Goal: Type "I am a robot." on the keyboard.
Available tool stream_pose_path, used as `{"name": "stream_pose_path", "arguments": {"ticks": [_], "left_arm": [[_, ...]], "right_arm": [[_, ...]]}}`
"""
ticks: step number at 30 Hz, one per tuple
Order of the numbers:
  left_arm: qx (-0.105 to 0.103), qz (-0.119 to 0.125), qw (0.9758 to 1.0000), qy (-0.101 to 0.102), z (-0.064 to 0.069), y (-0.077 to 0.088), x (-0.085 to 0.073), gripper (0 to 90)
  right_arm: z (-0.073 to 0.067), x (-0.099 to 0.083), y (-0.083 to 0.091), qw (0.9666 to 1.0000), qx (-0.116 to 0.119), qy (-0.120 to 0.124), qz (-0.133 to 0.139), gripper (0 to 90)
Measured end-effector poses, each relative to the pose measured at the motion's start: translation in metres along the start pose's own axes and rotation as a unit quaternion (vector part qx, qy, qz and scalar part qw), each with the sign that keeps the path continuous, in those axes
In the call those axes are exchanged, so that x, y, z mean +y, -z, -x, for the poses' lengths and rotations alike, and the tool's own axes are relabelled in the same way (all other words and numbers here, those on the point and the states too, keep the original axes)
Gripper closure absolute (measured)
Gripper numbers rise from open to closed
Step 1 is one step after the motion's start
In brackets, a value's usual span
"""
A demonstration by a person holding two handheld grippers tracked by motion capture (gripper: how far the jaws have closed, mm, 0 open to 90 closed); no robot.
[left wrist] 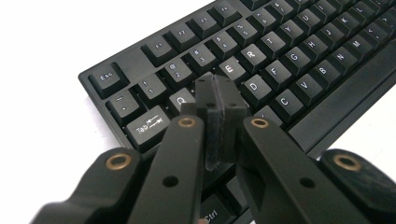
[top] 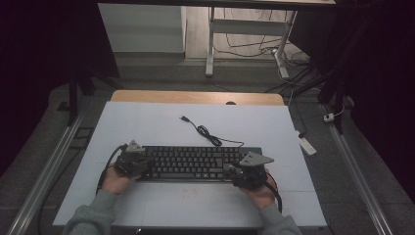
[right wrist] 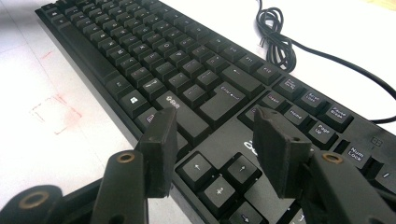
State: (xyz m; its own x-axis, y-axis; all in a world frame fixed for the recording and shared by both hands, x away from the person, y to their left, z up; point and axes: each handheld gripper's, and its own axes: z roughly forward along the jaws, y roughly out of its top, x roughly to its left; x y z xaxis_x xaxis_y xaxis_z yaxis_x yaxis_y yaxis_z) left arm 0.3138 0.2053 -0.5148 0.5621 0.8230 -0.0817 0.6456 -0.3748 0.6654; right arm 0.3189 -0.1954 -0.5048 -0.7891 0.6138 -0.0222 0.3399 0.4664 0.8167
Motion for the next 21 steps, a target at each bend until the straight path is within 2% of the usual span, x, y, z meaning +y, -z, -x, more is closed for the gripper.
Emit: {"name": "stream_pose_path", "arguments": {"ticks": [21], "left_arm": [[0.006, -0.009, 0.9999, -0.001, 0.0003, -0.0057, -0.0014, 88.5]], "right_arm": [[0.0000, -0.0003, -0.0003, 1.0000, -0.002, 0.000, -0.002, 50.1]]}}
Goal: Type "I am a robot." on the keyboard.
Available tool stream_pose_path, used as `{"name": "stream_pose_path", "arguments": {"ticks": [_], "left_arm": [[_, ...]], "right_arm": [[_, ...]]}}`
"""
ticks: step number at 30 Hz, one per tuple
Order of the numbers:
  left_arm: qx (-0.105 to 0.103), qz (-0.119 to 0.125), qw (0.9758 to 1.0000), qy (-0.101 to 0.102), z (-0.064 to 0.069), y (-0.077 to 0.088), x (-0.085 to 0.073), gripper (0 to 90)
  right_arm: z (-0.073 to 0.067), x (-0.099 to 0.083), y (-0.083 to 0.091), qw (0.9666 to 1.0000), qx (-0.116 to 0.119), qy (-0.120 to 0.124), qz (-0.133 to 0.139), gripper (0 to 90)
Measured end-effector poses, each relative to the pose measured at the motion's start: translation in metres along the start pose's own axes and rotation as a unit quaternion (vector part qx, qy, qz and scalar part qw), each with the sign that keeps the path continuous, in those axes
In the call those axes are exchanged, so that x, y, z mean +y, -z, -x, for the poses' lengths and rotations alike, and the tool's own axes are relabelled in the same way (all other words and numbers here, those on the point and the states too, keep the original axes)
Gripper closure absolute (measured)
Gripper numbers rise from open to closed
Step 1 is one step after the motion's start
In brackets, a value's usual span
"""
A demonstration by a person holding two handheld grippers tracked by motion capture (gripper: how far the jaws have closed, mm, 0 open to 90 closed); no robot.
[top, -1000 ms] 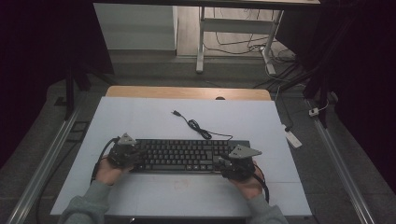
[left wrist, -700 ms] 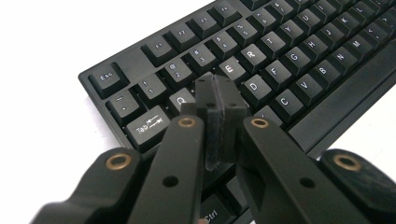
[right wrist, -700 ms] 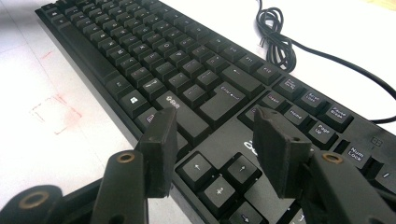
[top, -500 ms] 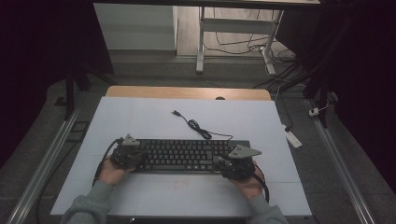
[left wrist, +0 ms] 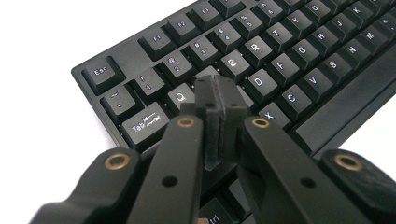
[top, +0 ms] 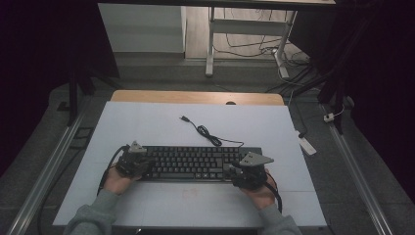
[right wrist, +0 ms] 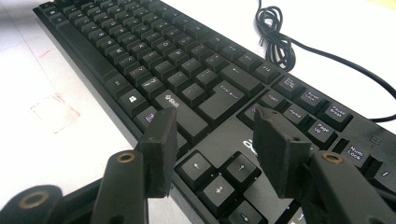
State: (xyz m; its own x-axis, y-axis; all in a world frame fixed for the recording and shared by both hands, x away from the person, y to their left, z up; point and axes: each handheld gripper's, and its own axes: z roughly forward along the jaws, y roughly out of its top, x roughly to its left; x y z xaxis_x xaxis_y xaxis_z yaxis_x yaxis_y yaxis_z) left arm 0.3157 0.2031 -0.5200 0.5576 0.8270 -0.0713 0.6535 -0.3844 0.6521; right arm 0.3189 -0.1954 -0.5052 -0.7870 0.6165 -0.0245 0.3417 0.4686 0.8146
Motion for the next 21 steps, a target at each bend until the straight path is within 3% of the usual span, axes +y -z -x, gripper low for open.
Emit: {"name": "stream_pose_path", "arguments": {"ticks": [7, 10, 18, 21], "left_arm": [[0.002, -0.005, 1.0000, 0.001, 0.001, -0.002, -0.001, 88.6], [-0.005, 0.006, 1.0000, 0.001, 0.000, 0.000, 0.000, 87.3], [-0.027, 0.055, 0.9980, 0.014, -0.001, 0.020, 0.003, 57.6], [-0.053, 0.049, 0.9972, 0.020, 0.000, 0.024, 0.005, 43.7]], "right_arm": [[0.000, 0.000, 0.000, 1.0000, -0.003, 0.001, 0.000, 50.1], [0.000, 0.000, 0.001, 1.0000, -0.003, 0.000, 0.000, 50.1], [0.000, 0.000, 0.001, 1.0000, -0.004, 0.001, 0.002, 50.1], [0.001, 0.000, 0.001, 1.0000, -0.001, 0.001, 0.001, 50.0]]}}
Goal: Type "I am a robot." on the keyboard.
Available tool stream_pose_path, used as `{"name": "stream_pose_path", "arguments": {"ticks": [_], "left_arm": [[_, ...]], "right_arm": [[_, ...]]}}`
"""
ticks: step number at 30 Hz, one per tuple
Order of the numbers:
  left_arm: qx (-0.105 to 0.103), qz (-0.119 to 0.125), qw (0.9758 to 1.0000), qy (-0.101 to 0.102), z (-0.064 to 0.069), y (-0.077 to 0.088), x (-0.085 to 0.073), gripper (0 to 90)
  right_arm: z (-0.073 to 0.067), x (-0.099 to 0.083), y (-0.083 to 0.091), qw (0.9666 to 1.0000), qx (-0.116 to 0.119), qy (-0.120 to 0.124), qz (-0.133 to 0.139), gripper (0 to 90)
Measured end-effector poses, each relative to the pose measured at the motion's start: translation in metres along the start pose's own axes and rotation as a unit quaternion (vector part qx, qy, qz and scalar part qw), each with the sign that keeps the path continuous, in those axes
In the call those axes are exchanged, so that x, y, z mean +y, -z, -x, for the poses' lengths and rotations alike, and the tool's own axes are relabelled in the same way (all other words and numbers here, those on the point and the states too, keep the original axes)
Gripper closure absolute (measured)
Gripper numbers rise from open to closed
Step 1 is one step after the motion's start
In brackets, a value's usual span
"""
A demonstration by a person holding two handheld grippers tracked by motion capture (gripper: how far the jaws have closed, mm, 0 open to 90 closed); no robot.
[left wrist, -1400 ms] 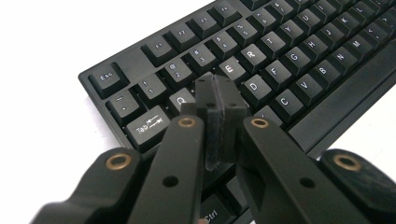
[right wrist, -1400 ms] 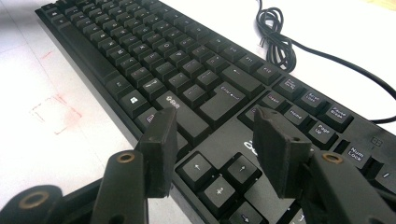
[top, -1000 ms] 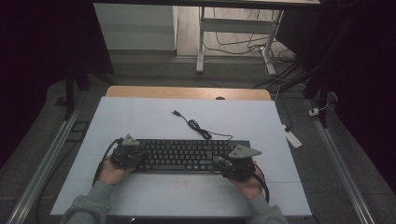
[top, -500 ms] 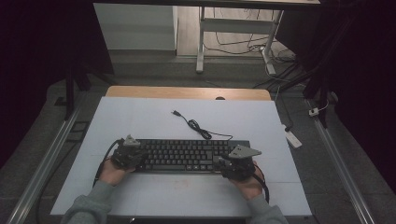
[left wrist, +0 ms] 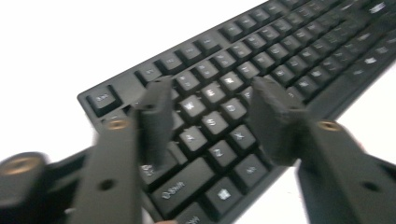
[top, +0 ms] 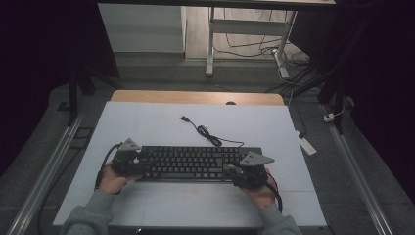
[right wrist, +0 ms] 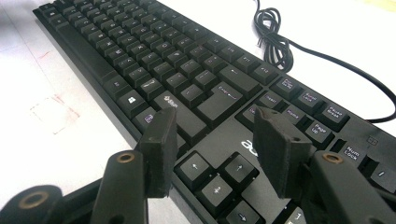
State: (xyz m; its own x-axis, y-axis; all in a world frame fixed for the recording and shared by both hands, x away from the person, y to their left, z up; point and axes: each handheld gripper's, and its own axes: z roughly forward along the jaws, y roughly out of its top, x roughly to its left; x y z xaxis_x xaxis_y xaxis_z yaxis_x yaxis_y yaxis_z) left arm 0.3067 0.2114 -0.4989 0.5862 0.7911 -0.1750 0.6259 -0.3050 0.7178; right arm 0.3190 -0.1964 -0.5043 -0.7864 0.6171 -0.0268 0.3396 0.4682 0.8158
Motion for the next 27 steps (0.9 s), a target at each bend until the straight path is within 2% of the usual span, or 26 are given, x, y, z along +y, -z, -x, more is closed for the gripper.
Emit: {"name": "stream_pose_path", "arguments": {"ticks": [3, 7, 15, 27], "left_arm": [[-0.006, -0.015, 0.9998, -0.015, 0.007, 0.002, 0.002, 28.9], [-0.011, -0.011, 0.9996, -0.025, 0.014, 0.006, 0.003, 22.1], [-0.013, -0.006, 0.9995, -0.028, 0.014, 0.010, 0.002, 19.6], [-0.013, -0.020, 0.9991, -0.036, 0.015, 0.005, 0.001, 19.1]], "right_arm": [[0.001, 0.000, 0.001, 1.0000, -0.001, 0.000, 0.001, 50.0], [0.002, 0.000, 0.002, 1.0000, -0.002, -0.002, 0.004, 50.0], [0.002, 0.000, 0.002, 1.0000, -0.001, -0.002, 0.007, 49.9], [0.000, 0.001, 0.001, 0.9999, 0.007, 0.000, 0.008, 50.0]]}}
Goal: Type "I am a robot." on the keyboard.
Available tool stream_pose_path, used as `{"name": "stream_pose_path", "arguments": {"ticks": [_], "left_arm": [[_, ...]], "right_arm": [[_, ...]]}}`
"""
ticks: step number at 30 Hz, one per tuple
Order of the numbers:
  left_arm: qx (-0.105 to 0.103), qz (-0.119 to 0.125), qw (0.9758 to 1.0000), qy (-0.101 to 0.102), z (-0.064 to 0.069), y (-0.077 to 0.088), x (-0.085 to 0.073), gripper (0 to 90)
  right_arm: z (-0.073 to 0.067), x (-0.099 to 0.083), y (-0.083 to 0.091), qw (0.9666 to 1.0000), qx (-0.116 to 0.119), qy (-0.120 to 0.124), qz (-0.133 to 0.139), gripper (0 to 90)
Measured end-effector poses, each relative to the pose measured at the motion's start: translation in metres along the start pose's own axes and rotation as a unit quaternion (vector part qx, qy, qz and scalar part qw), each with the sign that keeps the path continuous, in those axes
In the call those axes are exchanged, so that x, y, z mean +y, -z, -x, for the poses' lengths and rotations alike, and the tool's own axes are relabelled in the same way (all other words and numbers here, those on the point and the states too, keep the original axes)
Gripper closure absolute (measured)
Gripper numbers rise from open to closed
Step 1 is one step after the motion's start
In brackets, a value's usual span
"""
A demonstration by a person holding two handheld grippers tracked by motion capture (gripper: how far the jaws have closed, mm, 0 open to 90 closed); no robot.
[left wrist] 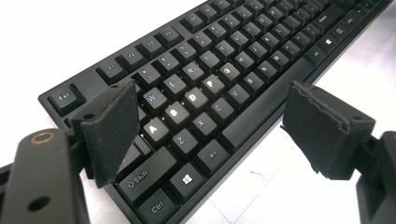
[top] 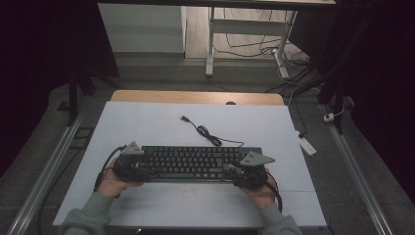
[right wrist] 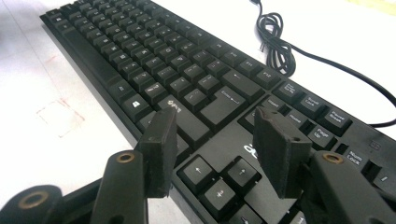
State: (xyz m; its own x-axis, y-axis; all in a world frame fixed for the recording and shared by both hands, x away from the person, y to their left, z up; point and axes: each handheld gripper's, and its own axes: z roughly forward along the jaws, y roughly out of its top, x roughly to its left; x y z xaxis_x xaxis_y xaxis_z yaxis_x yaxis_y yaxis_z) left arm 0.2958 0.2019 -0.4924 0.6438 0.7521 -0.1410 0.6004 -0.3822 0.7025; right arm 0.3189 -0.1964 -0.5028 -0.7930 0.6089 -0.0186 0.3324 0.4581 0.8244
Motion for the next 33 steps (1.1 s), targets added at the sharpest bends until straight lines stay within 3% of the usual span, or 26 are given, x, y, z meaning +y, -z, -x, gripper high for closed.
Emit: {"name": "stream_pose_path", "arguments": {"ticks": [12, 26, 33], "left_arm": [[0.004, -0.006, 1.0000, -0.003, 0.001, -0.003, -0.001, 18.9], [0.005, -0.013, 0.9999, -0.009, 0.002, -0.006, -0.002, 18.6], [0.005, -0.014, 0.9999, -0.008, 0.001, -0.006, -0.002, 18.4]], "right_arm": [[-0.007, 0.008, -0.004, 0.9999, 0.012, 0.005, 0.008, 49.9], [-0.021, 0.024, -0.016, 0.9989, 0.043, 0.014, 0.015, 47.9], [-0.028, 0.033, -0.028, 0.9980, 0.058, 0.018, 0.016, 52.4]]}}
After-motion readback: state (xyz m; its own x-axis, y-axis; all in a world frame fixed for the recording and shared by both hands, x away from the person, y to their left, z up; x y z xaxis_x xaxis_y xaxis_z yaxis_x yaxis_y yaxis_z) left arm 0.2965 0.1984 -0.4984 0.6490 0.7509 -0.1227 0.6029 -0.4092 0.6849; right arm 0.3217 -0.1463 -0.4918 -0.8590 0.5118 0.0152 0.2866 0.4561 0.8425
